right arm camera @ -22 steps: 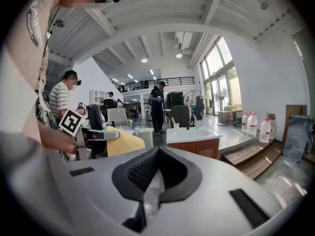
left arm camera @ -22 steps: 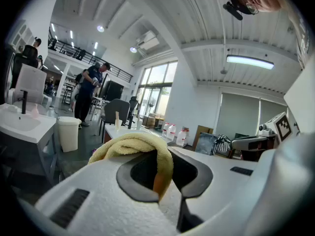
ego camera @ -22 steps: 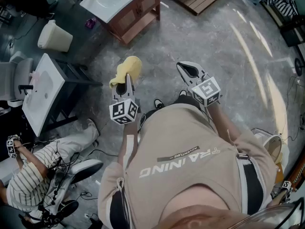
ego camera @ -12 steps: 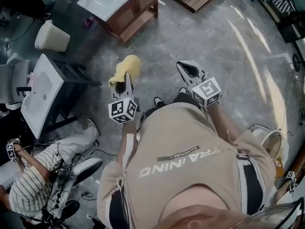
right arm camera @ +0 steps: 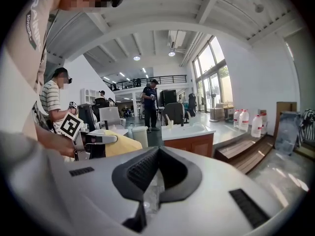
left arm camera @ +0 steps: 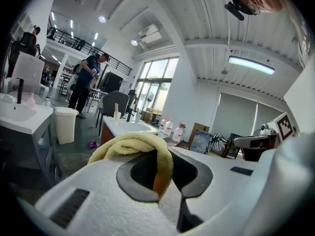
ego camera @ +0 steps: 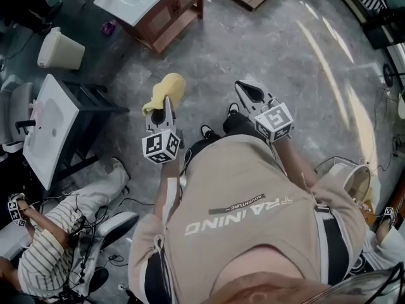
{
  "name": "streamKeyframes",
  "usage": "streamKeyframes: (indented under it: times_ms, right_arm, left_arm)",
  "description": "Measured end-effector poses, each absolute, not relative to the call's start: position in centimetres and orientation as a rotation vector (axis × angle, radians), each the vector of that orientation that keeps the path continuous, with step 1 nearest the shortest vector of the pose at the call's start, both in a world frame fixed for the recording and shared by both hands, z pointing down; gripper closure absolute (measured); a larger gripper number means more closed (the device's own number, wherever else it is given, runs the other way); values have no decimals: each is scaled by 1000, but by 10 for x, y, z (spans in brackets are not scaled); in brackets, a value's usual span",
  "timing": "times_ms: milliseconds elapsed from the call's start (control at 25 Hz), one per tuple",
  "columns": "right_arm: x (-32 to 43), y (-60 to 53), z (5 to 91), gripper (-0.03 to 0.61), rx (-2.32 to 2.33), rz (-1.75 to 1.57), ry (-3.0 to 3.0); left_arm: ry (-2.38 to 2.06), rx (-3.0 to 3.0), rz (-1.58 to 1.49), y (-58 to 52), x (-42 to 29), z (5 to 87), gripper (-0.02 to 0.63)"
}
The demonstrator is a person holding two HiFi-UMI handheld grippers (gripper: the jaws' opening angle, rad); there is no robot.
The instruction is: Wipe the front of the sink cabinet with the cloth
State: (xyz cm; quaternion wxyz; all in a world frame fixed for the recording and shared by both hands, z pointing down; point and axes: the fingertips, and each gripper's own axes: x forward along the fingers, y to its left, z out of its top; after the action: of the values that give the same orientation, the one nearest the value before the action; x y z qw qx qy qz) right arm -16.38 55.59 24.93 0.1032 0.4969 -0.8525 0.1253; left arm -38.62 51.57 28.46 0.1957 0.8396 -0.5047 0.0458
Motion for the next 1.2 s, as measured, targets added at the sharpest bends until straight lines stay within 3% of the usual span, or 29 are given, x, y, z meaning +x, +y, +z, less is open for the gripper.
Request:
streamKeyframes:
  times_ms: [560, 920, 1200]
  right_arm:
    - [-131, 484, 256, 567, 1417, 401, -2576]
    - [-69, 415, 258, 567, 1384, 375, -2604]
    - [-54, 369, 264, 567, 1235, 366, -2668]
  left_arm:
    - [-1424, 2347, 214, 457, -343, 277, 569]
    - [-1519, 2311, 230, 400, -302, 261, 569]
    - [-1644, 2139, 115, 374, -296, 265, 569]
